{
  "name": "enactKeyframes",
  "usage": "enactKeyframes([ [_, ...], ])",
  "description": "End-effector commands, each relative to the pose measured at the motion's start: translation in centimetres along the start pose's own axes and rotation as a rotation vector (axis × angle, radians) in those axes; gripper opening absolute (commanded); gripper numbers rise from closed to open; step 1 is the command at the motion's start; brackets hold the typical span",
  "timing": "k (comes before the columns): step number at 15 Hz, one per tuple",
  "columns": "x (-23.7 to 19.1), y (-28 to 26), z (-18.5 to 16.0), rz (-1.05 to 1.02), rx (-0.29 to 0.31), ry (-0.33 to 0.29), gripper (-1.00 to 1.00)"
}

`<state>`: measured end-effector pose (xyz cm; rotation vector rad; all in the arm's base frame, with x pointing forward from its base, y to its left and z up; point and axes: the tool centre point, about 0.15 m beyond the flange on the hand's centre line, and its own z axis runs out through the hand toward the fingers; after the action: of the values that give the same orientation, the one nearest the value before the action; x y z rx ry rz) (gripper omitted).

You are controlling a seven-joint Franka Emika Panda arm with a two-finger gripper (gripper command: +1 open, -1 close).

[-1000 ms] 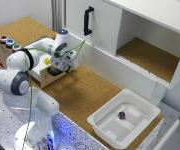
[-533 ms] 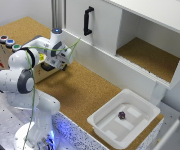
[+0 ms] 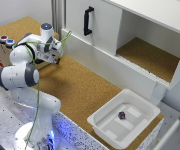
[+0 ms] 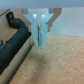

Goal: Close the cabinet drawer

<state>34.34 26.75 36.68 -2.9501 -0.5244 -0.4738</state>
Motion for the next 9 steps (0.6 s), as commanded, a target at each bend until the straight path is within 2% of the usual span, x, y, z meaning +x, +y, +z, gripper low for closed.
enactKeyframes([
  [1, -0.5, 3.9, -3.3, 0.074, -0.192, -0.005, 1.0],
  [5, -1.6, 6.3, -4.5, 0.113, -0.232, -0.004, 1.0],
  [9, -2.9, 10.3, -5.8, 0.204, -0.246, -0.008, 1.0],
])
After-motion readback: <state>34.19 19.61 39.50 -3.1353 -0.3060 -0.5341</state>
